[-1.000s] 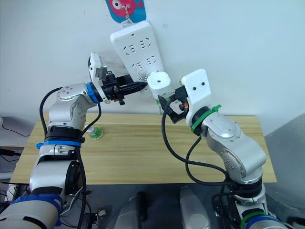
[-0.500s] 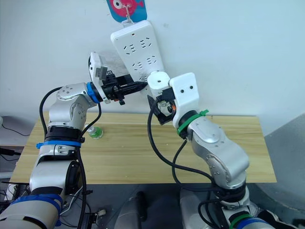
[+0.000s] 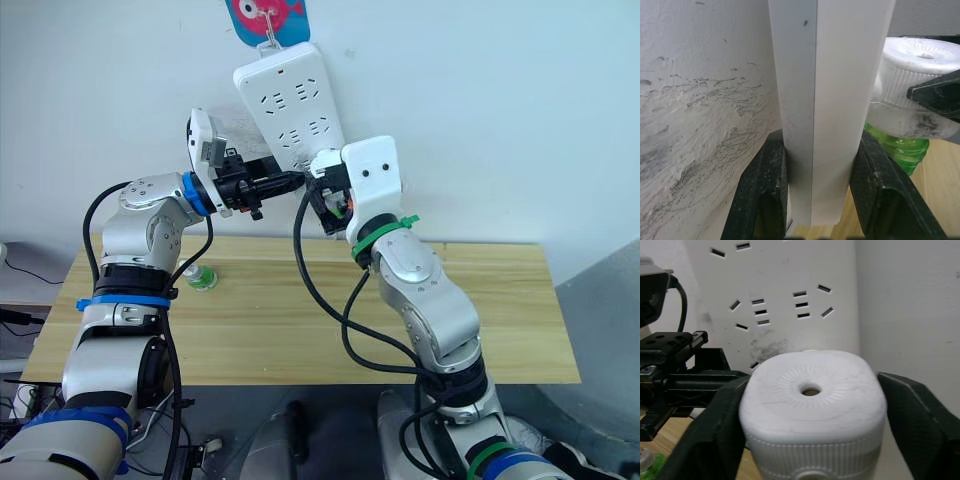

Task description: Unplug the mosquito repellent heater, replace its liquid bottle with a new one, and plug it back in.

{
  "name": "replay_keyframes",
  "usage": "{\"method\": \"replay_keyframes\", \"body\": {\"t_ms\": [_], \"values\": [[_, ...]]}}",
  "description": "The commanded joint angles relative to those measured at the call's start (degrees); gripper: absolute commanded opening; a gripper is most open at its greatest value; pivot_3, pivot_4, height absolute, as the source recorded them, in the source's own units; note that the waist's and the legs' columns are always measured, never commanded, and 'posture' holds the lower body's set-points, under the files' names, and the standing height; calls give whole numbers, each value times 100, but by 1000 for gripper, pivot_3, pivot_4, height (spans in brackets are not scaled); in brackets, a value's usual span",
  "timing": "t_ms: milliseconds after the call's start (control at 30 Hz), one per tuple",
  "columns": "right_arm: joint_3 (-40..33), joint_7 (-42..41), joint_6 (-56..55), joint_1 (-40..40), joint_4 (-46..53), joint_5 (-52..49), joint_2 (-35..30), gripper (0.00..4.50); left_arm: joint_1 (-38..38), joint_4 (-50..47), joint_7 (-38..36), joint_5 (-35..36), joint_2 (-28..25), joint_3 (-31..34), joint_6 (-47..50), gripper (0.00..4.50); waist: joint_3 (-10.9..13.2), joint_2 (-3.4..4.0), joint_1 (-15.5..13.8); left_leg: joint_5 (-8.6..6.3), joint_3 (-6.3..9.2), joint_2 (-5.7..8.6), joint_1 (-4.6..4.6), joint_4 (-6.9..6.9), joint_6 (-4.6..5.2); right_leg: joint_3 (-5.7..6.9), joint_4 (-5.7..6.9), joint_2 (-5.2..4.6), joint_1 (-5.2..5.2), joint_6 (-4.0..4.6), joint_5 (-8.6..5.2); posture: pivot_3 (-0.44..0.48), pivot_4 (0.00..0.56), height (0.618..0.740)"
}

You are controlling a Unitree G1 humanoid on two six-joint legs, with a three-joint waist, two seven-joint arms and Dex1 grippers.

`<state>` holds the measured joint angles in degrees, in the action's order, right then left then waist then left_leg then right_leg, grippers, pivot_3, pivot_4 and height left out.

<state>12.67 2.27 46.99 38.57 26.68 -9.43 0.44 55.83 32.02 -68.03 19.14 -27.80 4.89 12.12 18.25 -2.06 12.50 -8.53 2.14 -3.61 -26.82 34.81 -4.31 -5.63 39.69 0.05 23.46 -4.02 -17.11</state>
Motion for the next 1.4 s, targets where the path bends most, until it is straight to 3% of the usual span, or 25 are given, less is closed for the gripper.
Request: {"method": "replay_keyframes", "body": {"t_ms": [33,233,567,700,833,1033,1100,1233,1400], "values": [[10,7,-94,36,134,201,-1,2992,-23,-207,-86,39,31,-83,-42,1295,0,0,0,0,0,0,0,1,0,0,1,0,0,0,0,-332,308,724],[-56,-80,315,44,568,181,0,2992,-31,-42,87,-162,12,-142,-214,1295,0,0,-15,0,3,1,0,4,0,3,9,0,0,0,0,-339,313,724],[-952,-146,1954,-139,2005,-483,326,2992,-57,492,758,-672,-115,-291,-1008,1295,-4,1,-76,3,7,0,7,10,-2,4,29,0,-1,3,-2,-355,313,724],[-1281,-166,1745,-294,1984,-528,400,2992,-639,-64,771,-490,-235,-202,-938,1295,-8,2,23,28,6,2,10,15,-22,-3,28,0,-5,2,-1,-352,313,724],[-1635,-129,1542,-380,1836,-657,566,2992,-1464,-651,1219,-1063,-530,-366,-1631,2581,-20,19,194,31,-15,-6,47,0,-21,-18,31,-2,-20,7,5,-334,313,724],[-2043,-124,1414,-558,1760,-901,791,2992,-2712,-2203,1662,-728,-443,-100,-1278,4467,-18,21,158,34,2,-5,-13,-7,-26,-3,55,2,44,14,8,-321,315,724],[-2309,-126,1405,-673,1756,-1140,967,2992,-3493,-3404,1778,-246,-231,-148,-715,4500,-19,22,144,33,-4,-2,-16,-8,-26,-7,56,-7,45,13,8,-317,316,724],[-2816,-37,1513,-768,1721,-1850,1328,2992,-4164,-4825,1958,273,186,-580,-52,4500,-17,24,30,32,-8,2,-13,-16,-26,-5,34,-18,36,12,7,-313,318,724],[-3392,566,1680,-765,1639,-3156,1792,2992,-4082,-5045,2479,-62,917,-994,-437,4500,-17,24,1,35,-10,5,2,1,-23,-10,26,-12,12,11,6,-313,317,724]]}}
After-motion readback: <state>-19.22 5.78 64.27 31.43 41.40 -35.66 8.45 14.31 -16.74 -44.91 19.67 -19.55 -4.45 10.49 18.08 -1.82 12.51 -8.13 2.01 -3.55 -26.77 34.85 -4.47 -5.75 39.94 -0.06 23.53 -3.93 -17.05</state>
